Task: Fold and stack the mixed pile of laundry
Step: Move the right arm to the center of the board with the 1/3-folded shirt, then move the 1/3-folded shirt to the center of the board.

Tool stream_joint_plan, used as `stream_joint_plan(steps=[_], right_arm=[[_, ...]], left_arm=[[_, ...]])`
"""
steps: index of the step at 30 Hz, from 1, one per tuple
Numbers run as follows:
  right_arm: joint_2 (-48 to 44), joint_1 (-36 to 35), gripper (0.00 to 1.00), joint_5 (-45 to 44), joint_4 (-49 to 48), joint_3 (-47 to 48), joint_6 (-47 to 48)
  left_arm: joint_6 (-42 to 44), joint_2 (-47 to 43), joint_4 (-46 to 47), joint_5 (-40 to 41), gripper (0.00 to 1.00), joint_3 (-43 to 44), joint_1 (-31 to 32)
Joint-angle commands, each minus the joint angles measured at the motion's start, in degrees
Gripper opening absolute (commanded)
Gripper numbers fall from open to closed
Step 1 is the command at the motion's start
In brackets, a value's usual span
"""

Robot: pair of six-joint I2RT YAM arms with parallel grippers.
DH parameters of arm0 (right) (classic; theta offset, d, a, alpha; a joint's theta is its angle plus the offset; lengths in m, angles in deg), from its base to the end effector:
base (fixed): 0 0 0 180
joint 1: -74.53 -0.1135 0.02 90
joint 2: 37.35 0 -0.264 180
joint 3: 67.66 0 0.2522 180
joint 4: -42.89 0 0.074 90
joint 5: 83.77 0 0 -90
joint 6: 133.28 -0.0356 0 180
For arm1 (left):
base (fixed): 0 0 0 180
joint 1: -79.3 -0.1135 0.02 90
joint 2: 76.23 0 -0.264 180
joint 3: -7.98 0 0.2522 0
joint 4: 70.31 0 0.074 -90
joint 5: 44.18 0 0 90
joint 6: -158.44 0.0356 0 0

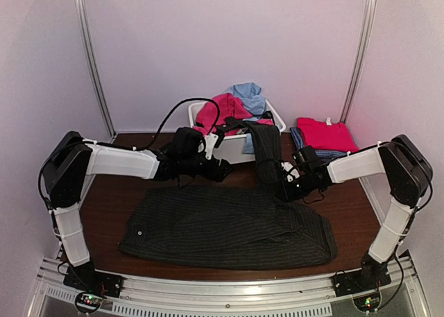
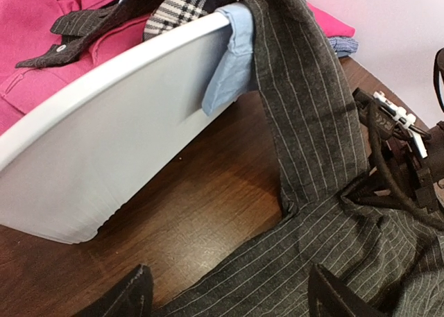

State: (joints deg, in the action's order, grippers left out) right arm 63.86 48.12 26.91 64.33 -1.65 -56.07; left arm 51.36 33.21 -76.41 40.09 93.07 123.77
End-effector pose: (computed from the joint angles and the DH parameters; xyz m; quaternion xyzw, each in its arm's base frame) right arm 0.2957 0.1609 0.1375 -0.1629 0.9296 0.2567 0.2083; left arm 0.3058 -0.3051 0.2030 0.2294 0.8364 -0.2910 0.4039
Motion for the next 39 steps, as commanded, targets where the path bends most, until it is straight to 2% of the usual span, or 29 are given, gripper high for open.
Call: stream_joint_plan(steps=[1, 5, 8, 13, 17, 24, 27, 32, 37, 39], right_arm=[[0.01, -0.04, 0.13, -3.95, 2.52, 0.89, 1.23], [-3.15, 0.84, 0.02, -11.40, 8.65, 3.81, 3.36], [-6.18, 1.79, 0.00, -18.32, 11.59, 5.24, 4.66], [-7.04, 3.11, 0.00, -27.23, 14.18, 7.60, 7.12], [-5.74, 3.12, 0.03, -28.41, 15.18, 8.50, 7.00], [-4.55, 3.57, 0.03, -27.84, 15.36, 9.36, 6.60], [-4.72, 3.65, 0.04, -27.36, 16.39, 9.95, 6.48], [-5.41, 3.67, 0.06, -25.34, 17.22, 9.48, 6.08], [-4.83, 3.91, 0.10, -26.45, 17.85, 9.07, 6.20], [-4.65, 4.70, 0.16, -28.86, 18.71, 9.31, 5.44]], left_arm=[[1.15, -2.31, 1.25, 1.66, 0.78, -0.83, -0.35], [0.50, -2.50, -1.77, 4.52, 0.78, -0.74, -1.04], [-2.04, -2.99, -6.90, 7.92, 0.77, -1.20, -2.82], [-6.90, -6.85, -9.91, 11.26, 0.75, -9.30, -6.71], [-7.34, -8.82, -10.36, 9.92, 0.75, -14.57, -9.33], [-5.09, -4.48, -12.31, 5.98, 0.71, -15.01, -9.32], [-7.19, -4.60, -20.16, 8.68, 0.66, -15.13, -9.32], [-12.07, -13.86, -30.89, 17.83, 0.59, -23.49, -9.50], [-13.81, -20.74, -34.03, 18.24, 0.56, -30.50, -13.17], [-14.57, -22.69, -34.01, 17.75, 0.55, -32.15, -15.17]])
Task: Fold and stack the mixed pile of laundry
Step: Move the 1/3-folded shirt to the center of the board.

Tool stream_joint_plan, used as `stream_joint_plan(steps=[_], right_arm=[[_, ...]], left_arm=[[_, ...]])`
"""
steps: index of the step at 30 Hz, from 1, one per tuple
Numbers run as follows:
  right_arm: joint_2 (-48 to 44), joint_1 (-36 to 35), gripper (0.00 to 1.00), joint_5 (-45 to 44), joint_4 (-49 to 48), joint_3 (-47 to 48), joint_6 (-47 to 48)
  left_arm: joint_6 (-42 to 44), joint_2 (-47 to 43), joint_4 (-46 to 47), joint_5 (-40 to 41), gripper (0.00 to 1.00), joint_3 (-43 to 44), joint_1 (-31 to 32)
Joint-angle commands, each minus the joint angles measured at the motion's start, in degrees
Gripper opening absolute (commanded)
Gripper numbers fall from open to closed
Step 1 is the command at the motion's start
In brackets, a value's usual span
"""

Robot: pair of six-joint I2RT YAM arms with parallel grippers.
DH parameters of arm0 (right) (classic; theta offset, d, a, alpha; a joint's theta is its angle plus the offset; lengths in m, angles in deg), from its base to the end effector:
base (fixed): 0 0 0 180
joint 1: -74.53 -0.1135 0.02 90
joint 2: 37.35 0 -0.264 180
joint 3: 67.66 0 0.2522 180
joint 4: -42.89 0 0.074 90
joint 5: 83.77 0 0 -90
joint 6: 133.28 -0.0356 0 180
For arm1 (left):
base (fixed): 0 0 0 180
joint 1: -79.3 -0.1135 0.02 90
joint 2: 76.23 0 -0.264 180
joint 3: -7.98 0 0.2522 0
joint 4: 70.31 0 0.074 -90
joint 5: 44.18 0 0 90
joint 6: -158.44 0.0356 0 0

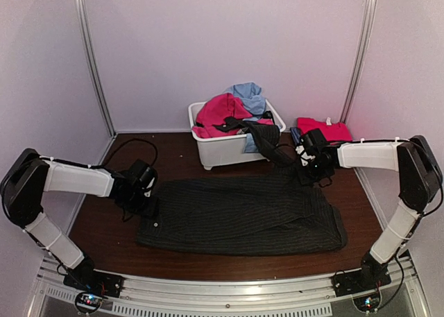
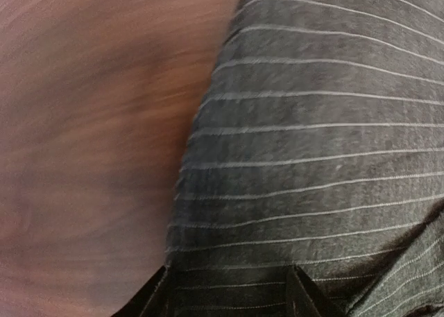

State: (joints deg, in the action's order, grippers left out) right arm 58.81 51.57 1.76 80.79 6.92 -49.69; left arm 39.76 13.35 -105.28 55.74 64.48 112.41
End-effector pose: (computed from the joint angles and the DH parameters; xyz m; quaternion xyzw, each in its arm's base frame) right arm 0.3127 0.1295 0.1889 -0.1286 0.9554 0.0303 0.2639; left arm 0.2296 -0.1424 0.1387 0.0214 0.9779 -0.0246 0.2063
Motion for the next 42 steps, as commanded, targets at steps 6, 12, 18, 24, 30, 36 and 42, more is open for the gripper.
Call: stream_joint_plan(steps=[6, 12, 18, 24, 30, 36, 42], right_arm=[[-3.16, 3.85, 0.20, -7.52, 2.65, 0.73, -1.58], [-8.91, 4.24, 0.22, 6.89, -0.23, -2.30, -2.30], [-9.76, 0.82, 0.23, 24.72, -6.30, -8.73, -6.87], [-7.21, -1.29, 0.23, 24.84, -9.40, -14.33, -9.27], [-4.01, -1.30, 0.25, 24.19, -9.93, -18.56, -11.53], [-7.06, -1.29, 0.28, 24.87, -9.05, -23.38, -14.67], [-10.86, -1.17, 0.35, 23.08, -4.61, -21.27, -12.79]], left_arm=[[-3.92, -6.34, -7.01, 4.24, 0.55, -4.93, -5.50], [-0.04, -14.57, -3.74, -1.20, 0.64, -4.20, -4.93], [5.84, -14.12, 0.13, -5.86, 0.73, 3.51, -3.25], [5.55, -3.42, 7.47, -9.86, 0.71, 4.41, -2.46], [-2.44, -1.15, 4.88, -9.03, 0.64, -1.48, -2.36], [-9.96, -10.19, 1.90, -9.90, 0.57, -13.28, -1.56], [-7.21, -18.78, 0.69, -15.14, 0.64, -10.88, 1.17]])
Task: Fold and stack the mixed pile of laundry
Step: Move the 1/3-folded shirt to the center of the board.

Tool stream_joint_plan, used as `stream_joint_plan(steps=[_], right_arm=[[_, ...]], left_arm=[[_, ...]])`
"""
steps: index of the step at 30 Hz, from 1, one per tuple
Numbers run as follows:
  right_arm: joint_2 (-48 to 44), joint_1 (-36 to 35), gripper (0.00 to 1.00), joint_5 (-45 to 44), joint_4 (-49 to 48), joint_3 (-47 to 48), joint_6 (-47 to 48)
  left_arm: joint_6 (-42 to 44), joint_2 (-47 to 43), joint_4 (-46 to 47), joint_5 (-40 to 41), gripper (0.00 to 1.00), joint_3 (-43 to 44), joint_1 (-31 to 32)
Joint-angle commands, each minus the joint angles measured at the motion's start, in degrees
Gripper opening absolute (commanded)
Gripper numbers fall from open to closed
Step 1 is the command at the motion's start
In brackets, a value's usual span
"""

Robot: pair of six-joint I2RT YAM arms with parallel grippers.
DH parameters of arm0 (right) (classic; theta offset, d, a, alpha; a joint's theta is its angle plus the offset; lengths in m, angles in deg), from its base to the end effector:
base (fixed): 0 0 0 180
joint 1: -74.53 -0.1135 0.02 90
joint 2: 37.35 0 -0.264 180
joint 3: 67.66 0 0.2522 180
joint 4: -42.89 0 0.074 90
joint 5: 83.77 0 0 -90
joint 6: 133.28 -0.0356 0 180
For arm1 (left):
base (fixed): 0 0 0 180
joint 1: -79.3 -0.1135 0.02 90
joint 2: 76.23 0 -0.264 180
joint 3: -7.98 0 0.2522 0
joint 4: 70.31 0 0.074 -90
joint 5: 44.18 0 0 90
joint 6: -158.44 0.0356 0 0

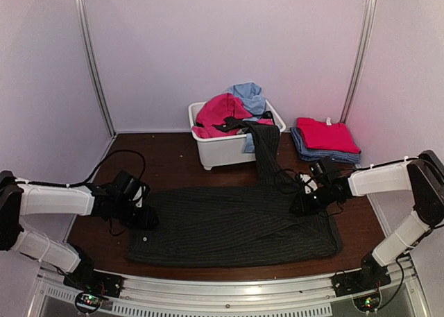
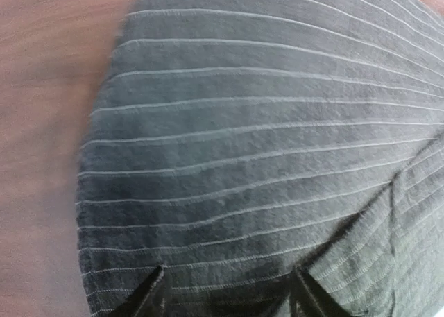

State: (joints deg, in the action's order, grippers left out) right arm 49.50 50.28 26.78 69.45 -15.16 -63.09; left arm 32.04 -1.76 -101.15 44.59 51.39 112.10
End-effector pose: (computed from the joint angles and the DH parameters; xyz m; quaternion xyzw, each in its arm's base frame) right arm 0.2373 0.1206 0.1410 -0.0817 0.9500 0.2527 0.1643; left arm 0.1820 -0.1182 0.1411 -0.0279 0.9696 -0.1464 0.1939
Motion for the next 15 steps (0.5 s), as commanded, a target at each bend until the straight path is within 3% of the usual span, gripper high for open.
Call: stream_joint_plan(steps=[1, 4, 7, 15], right_arm=[[-2.25, 0.13, 0.36, -2.00, 7.29, 2.02, 1.32], [-5.07, 0.12, 0.41, -1.34, 6.74, 5.18, 2.42], [-6.48, -0.13, 0.45, 1.29, 4.36, 7.61, 2.95], [-2.56, -6.25, 0.49, 6.56, -0.19, 13.26, 2.77]], left_arm=[[1.89, -5.26, -3.69, -2.60, 0.70, 4.36, 1.37], [3.55, -6.10, -2.25, -2.29, 0.83, 9.57, -4.17], [2.07, -0.90, 0.79, -8.91, 0.85, 11.90, -13.05], [1.00, 9.10, 8.44, -13.98, 0.90, 10.29, -17.65]])
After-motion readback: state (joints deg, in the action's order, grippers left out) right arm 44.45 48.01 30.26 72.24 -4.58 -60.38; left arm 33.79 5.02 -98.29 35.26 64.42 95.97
